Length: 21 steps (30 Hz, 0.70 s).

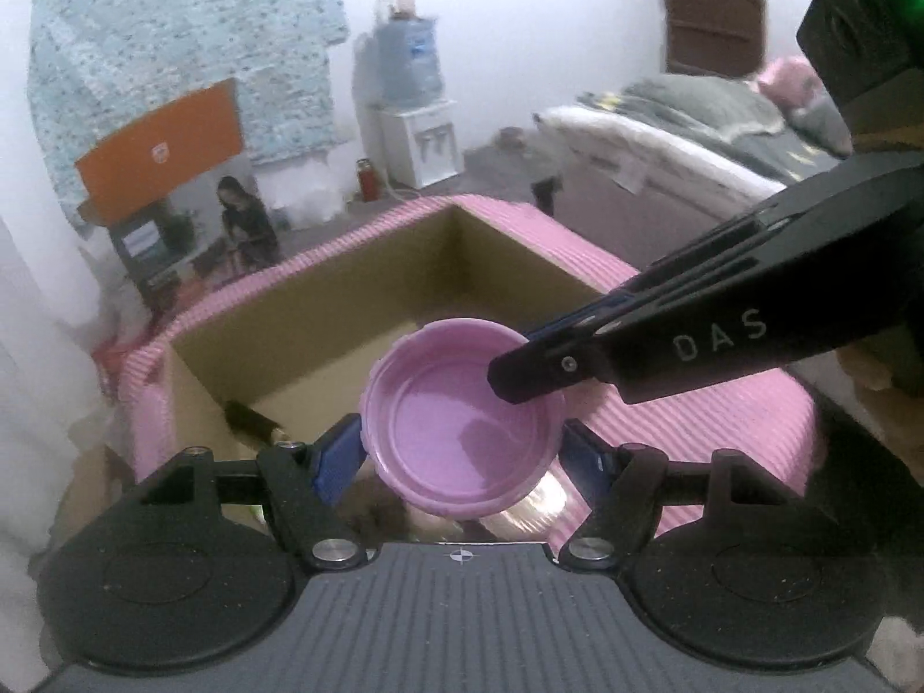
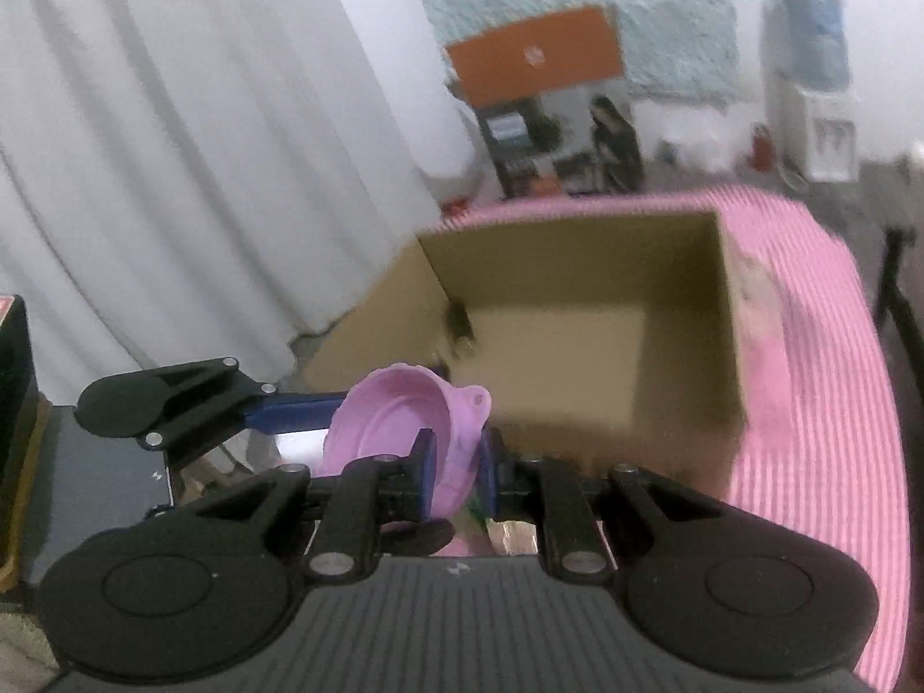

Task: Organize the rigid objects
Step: 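Carry the pink bowl into the box and open the left gripper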

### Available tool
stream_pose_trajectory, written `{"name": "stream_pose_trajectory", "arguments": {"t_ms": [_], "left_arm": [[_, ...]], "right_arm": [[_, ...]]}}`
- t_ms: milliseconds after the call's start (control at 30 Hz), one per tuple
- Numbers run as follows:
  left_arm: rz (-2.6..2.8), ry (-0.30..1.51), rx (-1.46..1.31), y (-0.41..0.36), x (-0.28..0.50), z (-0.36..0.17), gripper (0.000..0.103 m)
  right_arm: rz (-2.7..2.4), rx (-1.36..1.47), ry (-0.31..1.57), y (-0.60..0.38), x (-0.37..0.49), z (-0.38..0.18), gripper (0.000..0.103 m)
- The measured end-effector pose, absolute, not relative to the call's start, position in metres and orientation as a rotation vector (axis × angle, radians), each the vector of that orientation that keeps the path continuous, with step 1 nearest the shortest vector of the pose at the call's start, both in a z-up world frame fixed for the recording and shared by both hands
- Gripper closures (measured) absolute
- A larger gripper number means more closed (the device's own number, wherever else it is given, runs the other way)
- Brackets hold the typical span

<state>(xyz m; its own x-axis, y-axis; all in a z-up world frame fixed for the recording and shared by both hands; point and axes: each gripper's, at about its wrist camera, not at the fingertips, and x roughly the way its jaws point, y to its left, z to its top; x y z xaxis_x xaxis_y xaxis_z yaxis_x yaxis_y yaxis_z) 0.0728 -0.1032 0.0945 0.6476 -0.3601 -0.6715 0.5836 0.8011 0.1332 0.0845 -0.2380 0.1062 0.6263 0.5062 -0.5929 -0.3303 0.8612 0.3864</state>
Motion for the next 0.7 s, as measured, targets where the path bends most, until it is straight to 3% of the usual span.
{"name": "stream_pose_trajectory", "arguments": {"t_ms": [133,400,700], "left_arm": [[-0.532,0.773,0.328,-0.098,0.124,0.096,0.031],[-0.480,1.011,0.289,-0.096,0.229,0.064,0.031],[-0.402,1.146,0.314,-0.101,0.292,0.029,0.030]], "right_arm": [[0.535,0.281,0.818,-0.233,0.144,0.110,0.085],[0.549,0.336,1.023,-0.226,0.263,0.066,0.085],[0.525,0.347,1.147,-0.216,0.335,0.017,0.085]]}}
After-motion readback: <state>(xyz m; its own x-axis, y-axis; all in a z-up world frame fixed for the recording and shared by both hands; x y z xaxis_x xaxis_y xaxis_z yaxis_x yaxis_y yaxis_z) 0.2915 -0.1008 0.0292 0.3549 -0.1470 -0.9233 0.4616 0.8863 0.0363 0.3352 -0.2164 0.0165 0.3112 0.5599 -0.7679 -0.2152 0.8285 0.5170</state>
